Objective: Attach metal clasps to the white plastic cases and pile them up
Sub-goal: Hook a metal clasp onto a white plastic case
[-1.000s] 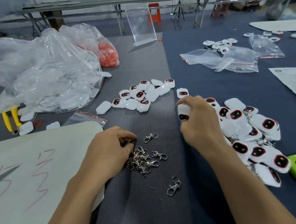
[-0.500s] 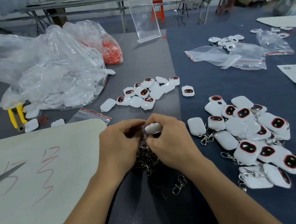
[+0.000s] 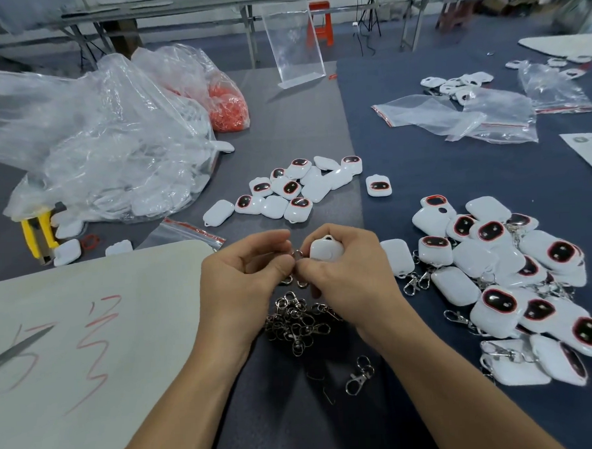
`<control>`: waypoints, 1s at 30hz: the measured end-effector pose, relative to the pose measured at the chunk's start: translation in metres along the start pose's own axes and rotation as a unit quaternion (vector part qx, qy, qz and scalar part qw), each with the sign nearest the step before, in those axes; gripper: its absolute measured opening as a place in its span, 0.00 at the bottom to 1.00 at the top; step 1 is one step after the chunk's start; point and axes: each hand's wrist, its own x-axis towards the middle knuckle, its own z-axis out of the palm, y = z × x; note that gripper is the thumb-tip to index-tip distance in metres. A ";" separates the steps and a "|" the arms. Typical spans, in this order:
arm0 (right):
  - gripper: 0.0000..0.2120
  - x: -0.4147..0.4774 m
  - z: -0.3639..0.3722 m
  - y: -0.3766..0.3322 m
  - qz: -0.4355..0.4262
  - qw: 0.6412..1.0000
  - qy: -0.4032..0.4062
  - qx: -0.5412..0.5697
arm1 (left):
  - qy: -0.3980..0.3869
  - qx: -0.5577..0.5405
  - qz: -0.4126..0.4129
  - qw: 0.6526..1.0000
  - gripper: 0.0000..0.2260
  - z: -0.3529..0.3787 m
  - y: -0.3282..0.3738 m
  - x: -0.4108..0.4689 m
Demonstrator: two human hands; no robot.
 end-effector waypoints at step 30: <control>0.18 0.008 -0.018 -0.003 0.109 0.969 -0.037 0.218 | 0.012 0.088 -0.019 0.996 0.07 -0.002 -0.003 0.009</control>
